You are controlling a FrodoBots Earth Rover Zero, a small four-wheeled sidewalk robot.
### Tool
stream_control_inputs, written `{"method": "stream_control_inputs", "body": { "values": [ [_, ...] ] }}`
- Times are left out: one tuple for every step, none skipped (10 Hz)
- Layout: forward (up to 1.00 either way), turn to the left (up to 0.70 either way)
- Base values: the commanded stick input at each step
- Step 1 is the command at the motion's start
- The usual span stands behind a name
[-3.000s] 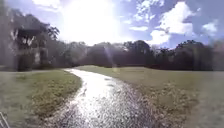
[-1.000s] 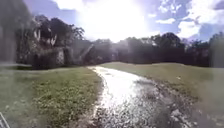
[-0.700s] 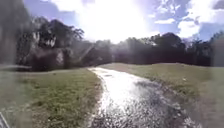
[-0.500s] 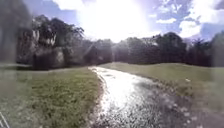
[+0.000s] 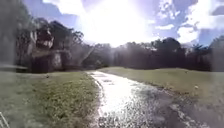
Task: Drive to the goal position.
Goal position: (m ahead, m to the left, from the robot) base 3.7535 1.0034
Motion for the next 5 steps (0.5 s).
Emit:
{"method": "stream_control_inputs", "body": {
  "values": [
    [0.0,0.0],
    [0.0,0.0],
    [0.0,0.0],
    [0.0,0.0],
    [0.0,0.0]
  ]
}}
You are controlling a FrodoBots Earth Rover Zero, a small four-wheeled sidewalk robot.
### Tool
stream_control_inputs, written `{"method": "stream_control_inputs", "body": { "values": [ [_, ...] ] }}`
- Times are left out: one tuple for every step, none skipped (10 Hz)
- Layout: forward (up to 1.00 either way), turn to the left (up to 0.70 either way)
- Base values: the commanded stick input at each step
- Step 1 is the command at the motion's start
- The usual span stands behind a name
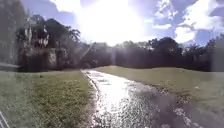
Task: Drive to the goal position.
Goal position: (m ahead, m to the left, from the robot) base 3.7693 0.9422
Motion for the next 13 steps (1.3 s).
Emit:
{"method": "stream_control_inputs", "body": {
  "values": [
    [0.0,-0.18],
    [0.0,-0.42],
    [0.0,-0.65],
    [0.0,-0.33],
    [0.0,0.0],
    [0.0,0.0],
    [0.0,0.0],
    [0.0,0.0],
    [0.0,0.0],
    [0.0,0.0],
    [0.25,0.0],
    [0.53,0.0],
    [0.7,0.0]
  ]
}}
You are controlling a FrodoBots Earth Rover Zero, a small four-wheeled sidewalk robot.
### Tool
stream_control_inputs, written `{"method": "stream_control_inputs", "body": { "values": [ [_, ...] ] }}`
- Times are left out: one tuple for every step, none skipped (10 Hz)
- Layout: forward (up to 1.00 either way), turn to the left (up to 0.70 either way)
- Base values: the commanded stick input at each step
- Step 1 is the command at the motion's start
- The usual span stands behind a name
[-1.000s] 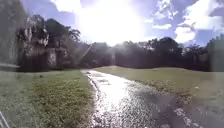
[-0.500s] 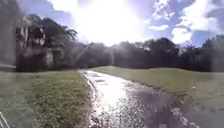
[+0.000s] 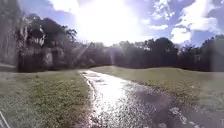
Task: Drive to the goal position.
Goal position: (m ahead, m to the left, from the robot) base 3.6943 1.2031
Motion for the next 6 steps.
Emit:
{"method": "stream_control_inputs", "body": {
  "values": [
    [0.7,0.0],
    [0.7,0.0],
    [0.7,0.0],
    [0.7,0.0],
    [0.7,0.0],
    [0.7,0.0]
  ]
}}
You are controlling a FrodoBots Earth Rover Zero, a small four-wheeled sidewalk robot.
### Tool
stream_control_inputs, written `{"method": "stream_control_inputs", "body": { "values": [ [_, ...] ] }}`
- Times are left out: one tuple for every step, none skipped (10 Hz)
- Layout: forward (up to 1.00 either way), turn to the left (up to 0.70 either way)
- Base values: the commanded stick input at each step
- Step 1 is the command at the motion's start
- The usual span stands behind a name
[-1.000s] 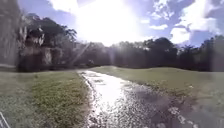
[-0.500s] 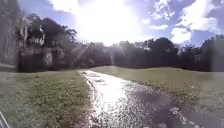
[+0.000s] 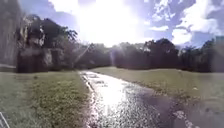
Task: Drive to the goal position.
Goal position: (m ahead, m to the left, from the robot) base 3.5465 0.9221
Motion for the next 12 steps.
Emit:
{"method": "stream_control_inputs", "body": {
  "values": [
    [0.7,0.0],
    [0.7,0.0],
    [0.7,0.0],
    [0.7,0.0],
    [0.7,0.0],
    [0.7,0.0],
    [0.7,0.0],
    [0.7,0.0],
    [0.7,0.0],
    [0.7,0.0],
    [0.7,0.0],
    [0.7,0.0]
  ]
}}
